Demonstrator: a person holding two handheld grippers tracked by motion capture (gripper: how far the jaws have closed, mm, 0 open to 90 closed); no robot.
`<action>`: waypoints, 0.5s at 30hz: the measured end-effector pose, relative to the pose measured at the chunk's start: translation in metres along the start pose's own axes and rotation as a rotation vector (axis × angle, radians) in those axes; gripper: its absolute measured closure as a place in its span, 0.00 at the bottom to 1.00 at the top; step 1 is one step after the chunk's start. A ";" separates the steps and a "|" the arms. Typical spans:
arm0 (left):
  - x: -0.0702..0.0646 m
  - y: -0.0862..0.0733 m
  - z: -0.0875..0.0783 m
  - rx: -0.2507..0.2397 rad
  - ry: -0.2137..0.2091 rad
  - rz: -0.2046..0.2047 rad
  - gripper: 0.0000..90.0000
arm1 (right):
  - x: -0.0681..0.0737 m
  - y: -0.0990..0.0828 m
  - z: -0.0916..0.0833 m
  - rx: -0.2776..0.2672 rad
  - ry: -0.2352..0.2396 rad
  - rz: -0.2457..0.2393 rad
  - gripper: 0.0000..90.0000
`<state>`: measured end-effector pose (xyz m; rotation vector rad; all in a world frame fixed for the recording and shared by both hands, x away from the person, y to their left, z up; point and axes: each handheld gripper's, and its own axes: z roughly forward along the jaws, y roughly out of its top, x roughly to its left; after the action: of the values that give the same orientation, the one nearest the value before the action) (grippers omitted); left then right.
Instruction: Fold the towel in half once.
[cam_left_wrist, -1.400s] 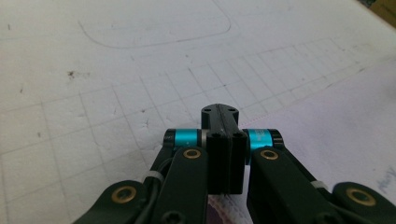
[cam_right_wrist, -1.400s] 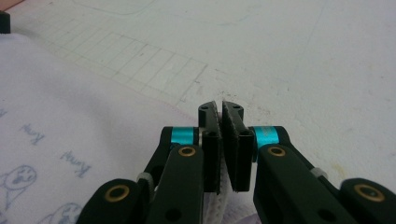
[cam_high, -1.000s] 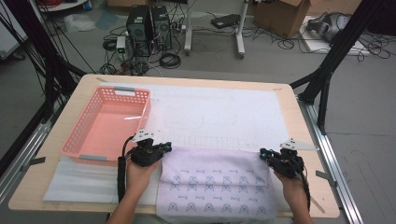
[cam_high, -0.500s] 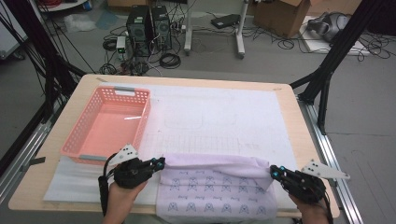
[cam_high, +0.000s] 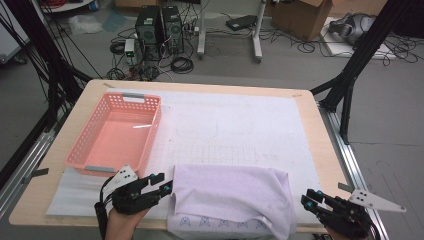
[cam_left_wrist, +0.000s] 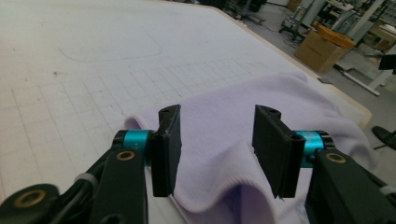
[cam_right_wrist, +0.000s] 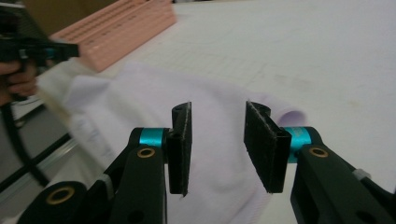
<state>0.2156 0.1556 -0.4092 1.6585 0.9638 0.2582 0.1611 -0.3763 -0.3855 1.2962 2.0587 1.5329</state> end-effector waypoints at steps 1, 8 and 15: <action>0.001 0.001 0.005 0.002 0.010 -0.001 0.56 | -0.003 0.001 0.004 0.006 -0.026 0.005 0.68; 0.010 0.007 0.036 0.019 0.048 -0.021 0.53 | -0.026 -0.001 0.070 0.145 -0.165 0.022 0.70; 0.018 0.005 0.046 0.033 0.071 -0.030 0.49 | -0.040 -0.003 0.108 0.205 -0.340 -0.097 0.97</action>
<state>0.2578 0.1357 -0.4251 1.6727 1.0500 0.2843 0.2536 -0.3389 -0.4437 1.3924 2.0582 0.9999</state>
